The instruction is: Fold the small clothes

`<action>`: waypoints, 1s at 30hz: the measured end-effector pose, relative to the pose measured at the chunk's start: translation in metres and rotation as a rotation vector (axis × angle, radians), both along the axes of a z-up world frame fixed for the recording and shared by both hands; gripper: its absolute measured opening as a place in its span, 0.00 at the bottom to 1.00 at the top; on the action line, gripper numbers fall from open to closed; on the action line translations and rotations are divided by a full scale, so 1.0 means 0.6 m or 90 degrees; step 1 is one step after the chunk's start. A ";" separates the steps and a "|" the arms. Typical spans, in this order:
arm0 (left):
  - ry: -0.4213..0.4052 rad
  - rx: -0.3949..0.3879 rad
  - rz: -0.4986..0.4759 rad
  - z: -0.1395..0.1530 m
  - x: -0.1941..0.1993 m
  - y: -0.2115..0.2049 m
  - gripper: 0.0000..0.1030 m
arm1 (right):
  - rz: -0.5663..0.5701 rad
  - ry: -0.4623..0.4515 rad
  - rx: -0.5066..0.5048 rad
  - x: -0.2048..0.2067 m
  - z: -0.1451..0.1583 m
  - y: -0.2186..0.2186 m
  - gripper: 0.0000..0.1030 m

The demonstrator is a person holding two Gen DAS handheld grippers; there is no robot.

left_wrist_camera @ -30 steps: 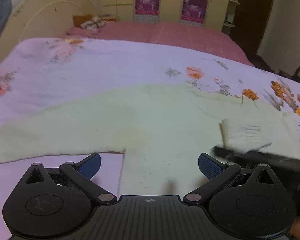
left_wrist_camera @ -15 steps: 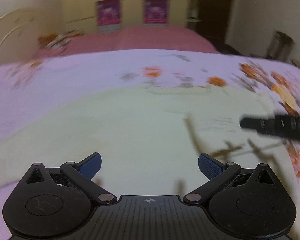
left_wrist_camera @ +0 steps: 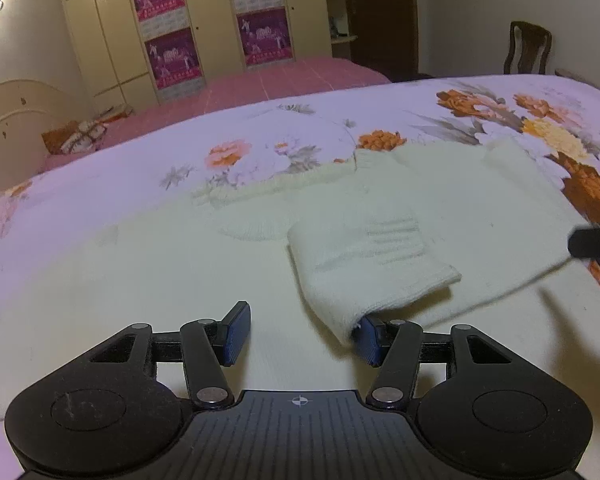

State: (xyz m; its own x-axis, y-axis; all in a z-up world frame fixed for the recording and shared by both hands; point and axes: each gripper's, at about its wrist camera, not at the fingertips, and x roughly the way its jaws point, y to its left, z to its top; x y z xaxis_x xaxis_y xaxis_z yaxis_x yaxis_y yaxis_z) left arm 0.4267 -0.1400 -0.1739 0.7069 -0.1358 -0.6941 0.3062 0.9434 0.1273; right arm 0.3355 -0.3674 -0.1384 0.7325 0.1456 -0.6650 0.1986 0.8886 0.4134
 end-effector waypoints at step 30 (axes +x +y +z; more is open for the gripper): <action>0.020 -0.100 0.231 -0.016 0.033 0.223 0.39 | -0.030 0.044 -0.058 0.064 -0.041 -0.010 0.18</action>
